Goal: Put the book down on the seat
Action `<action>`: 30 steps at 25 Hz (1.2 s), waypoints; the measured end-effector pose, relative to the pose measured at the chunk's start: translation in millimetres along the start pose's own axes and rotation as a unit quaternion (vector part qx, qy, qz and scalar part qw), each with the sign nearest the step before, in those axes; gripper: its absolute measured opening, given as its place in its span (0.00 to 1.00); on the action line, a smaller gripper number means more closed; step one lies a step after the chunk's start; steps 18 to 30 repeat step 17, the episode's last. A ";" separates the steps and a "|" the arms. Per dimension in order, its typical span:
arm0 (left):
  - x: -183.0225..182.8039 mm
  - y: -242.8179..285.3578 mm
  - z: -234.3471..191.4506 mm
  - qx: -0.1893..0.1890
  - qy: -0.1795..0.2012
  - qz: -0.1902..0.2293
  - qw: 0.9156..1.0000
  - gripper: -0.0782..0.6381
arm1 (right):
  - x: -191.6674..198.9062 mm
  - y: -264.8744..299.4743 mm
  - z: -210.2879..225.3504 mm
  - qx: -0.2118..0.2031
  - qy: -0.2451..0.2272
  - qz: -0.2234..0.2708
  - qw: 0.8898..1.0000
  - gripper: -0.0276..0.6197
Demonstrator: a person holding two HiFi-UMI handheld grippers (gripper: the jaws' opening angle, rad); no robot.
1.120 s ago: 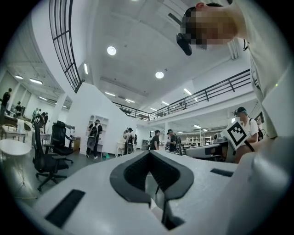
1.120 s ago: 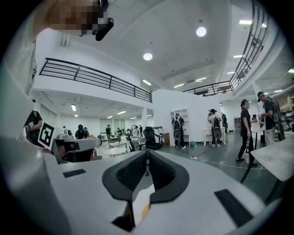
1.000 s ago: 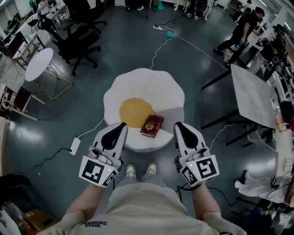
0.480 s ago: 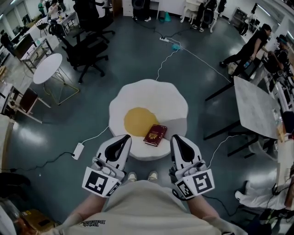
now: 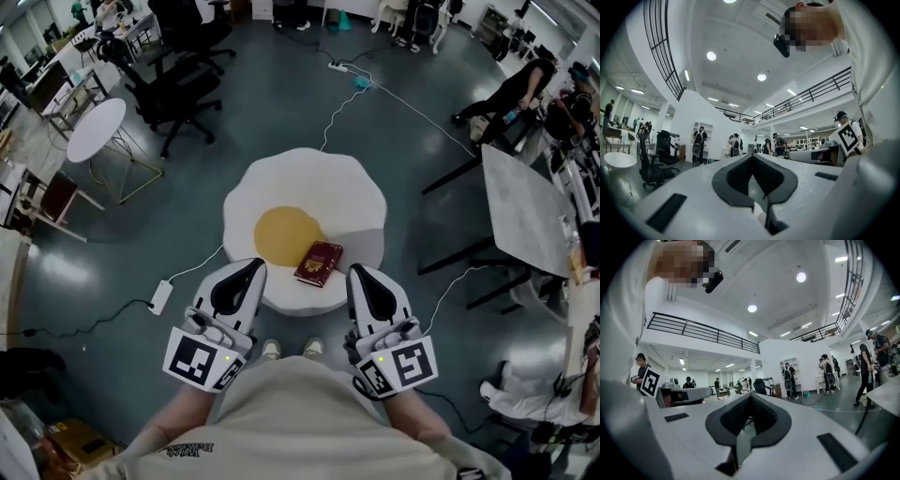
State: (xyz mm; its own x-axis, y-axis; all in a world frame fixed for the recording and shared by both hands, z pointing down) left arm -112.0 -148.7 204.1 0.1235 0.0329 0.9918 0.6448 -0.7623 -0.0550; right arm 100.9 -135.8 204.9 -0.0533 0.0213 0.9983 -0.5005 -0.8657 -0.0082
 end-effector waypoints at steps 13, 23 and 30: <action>-7.6 2.0 4.3 0.005 0.004 0.004 1.000 0.12 | -10.5 -0.1 -5.0 -0.014 -0.044 -0.001 0.999 0.04; -4.3 1.5 5.3 0.002 0.002 -0.004 1.000 0.12 | -10.4 0.8 -13.2 -0.025 -0.087 -0.005 0.996 0.04; -4.3 1.5 5.3 0.002 0.002 -0.004 1.000 0.12 | -10.4 0.8 -13.2 -0.025 -0.087 -0.005 0.996 0.04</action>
Point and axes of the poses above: the fingertips, and each gripper's own axes: y forward along the fingers, z to its right, x out of its underside, the point moved 7 cm from there along -y, backward along the fingers, and after that the axes turned 3 degrees about -y, right-handed, at the moved point
